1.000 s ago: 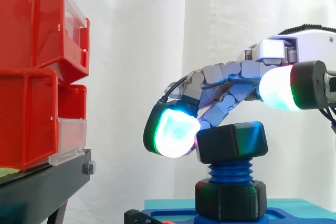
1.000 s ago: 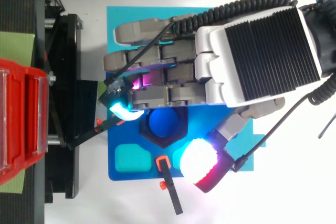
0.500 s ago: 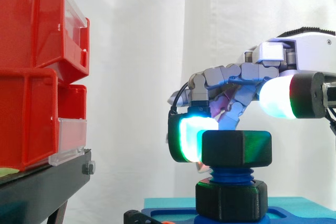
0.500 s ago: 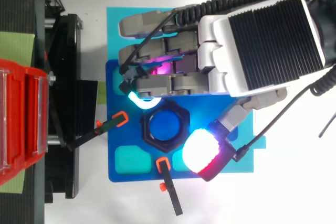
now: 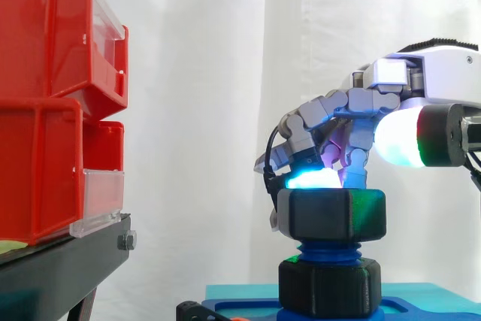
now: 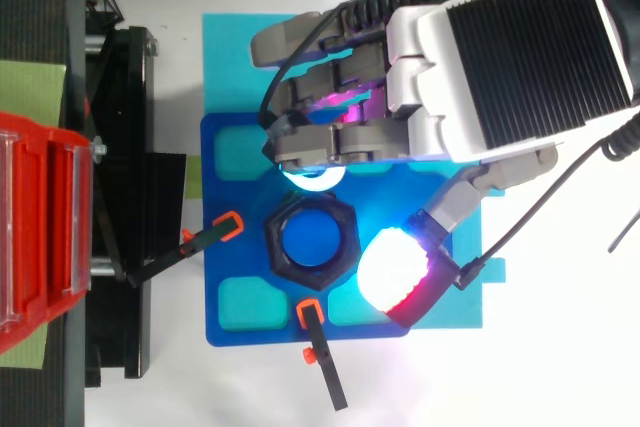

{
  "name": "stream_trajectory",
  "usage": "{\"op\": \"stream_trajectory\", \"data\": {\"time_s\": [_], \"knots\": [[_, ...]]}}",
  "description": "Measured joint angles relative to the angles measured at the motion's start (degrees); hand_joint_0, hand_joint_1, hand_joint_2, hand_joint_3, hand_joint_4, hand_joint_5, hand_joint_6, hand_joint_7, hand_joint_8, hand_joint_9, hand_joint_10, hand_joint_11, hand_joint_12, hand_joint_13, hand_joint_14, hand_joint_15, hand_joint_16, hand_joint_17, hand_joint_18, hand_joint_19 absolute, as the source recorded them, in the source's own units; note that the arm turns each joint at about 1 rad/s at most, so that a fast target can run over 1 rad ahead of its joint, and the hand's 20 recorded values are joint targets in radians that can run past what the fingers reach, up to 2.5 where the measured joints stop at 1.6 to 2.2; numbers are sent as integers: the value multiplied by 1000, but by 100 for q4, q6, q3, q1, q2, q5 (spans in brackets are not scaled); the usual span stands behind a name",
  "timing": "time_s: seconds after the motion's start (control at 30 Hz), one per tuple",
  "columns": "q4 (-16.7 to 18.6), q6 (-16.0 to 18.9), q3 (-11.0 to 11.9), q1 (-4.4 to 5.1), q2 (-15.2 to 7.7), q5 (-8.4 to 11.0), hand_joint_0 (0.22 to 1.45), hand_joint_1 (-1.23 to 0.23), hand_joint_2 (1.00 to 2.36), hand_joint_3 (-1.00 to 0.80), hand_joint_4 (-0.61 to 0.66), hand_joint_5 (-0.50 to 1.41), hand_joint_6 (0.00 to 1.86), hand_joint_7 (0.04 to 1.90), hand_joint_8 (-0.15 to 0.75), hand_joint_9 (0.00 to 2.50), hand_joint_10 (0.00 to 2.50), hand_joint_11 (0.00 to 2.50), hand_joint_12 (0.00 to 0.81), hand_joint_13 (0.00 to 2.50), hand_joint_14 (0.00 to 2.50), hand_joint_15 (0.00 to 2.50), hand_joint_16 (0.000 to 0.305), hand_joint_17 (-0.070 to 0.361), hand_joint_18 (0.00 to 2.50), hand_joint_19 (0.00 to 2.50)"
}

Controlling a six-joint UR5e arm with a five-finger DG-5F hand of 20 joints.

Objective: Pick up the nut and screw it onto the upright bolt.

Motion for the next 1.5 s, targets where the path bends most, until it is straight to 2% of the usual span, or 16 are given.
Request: {"op": "stream_trajectory", "data": {"time_s": [0.2,0.33,0.43,0.53,0.57,0.73,0.9,0.93,1.3,1.5], "knots": [[-21,0,73,-46,2,-54,555,-248,1000,-500,56,42,670,1217,255,1612,3,103,137,1093,0,0,4,8,675,0],[-34,0,109,-79,5,-108,556,-252,1000,-500,64,47,672,1203,246,1675,6,158,134,1130,0,0,3,7,709,0],[-65,0,165,-111,3,-167,556,-250,1000,-500,70,50,646,1253,258,1678,7,163,135,1130,0,0,3,8,710,0],[-116,-4,245,-153,6,-236,554,-244,1000,-500,104,55,579,1377,266,1658,7,169,145,1109,0,0,4,9,701,0],[-143,-7,277,-163,5,-252,554,-241,1000,-500,115,61,507,1516,268,1631,6,166,150,1091,0,0,5,11,688,0],[-251,-31,400,-204,2,-284,551,-226,1000,-500,148,9,505,1319,275,1522,7,166,171,1027,0,0,8,18,642,0],[-241,-32,443,-208,2,-289,544,-217,1000,-500,226,-44,505,1048,272,1421,5,137,193,947,0,0,13,29,598,0],[-234,-32,452,-204,1,-287,543,-216,1000,-500,226,-46,505,1041,266,1399,4,132,196,946,0,0,13,30,596,0],[-118,-29,442,-82,0,-163,525,-189,1000,-500,201,-100,502,729,233,1064,0,0,218,699,0,0,22,51,410,0],[-122,-26,436,-16,-2,-112,516,-166,1000,-500,193,-121,501,639,214,877,0,0,244,543,0,0,26,57,236,0]]}}
